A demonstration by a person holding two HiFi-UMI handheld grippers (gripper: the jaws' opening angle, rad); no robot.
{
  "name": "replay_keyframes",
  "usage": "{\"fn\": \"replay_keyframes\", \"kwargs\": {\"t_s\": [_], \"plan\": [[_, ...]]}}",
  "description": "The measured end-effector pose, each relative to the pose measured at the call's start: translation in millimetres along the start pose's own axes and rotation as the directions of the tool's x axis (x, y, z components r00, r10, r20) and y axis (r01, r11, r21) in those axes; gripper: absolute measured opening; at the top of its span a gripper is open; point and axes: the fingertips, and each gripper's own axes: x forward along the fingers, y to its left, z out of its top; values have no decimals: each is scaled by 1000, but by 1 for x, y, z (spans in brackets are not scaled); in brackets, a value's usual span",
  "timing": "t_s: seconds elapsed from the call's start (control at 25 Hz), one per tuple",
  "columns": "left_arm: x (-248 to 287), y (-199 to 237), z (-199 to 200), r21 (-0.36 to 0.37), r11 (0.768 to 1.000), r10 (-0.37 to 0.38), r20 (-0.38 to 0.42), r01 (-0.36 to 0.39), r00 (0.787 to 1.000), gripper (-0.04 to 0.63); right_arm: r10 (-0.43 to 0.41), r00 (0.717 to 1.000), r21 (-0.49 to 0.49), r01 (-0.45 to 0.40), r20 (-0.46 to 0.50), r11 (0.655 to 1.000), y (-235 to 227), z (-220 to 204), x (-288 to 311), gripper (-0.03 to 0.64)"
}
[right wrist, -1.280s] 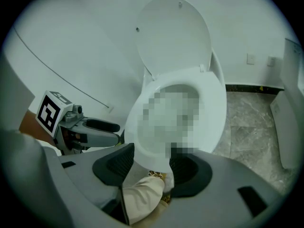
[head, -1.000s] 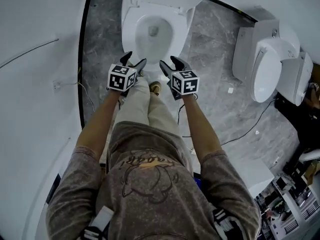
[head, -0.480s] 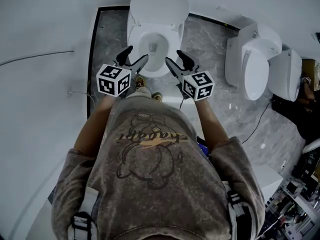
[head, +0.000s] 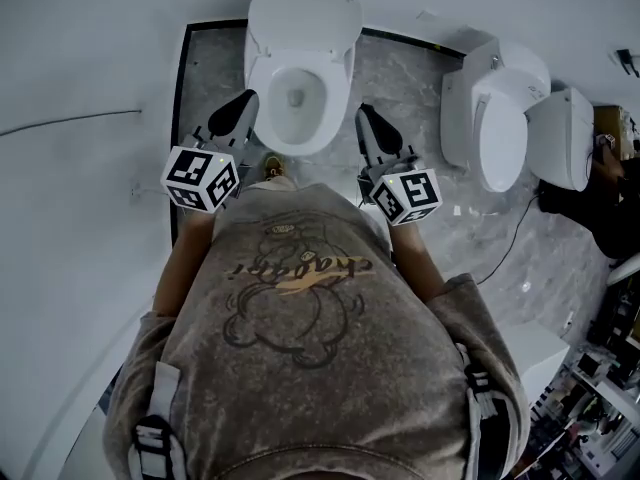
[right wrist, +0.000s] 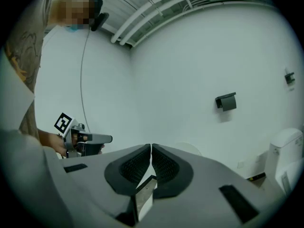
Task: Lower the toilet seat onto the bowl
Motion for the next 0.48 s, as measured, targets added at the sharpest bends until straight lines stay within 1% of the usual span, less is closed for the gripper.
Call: {"fn": "replay_keyframes", "kwargs": {"t_s": [0.08,0.16,0.32,0.48], "plan": [[0,4,0,-4,1000,3,25,-3,1000,9,-18,1000,-30,18,10,999,-1,-1,1,31],[0,7,-6,5,1000,18,26,-18,999,9,-38,999,-45,39,6,998,-3,-8,0,29],[-3,17,-20,3,998,55,24,-55,998,9,-63,998,-21,62,-15,998,-10,-22,-1,29],[-2,22,-22,16,996,84,19,-84,996,9,-68,997,-20,67,-25,998,-10,-24,2,28]]}}
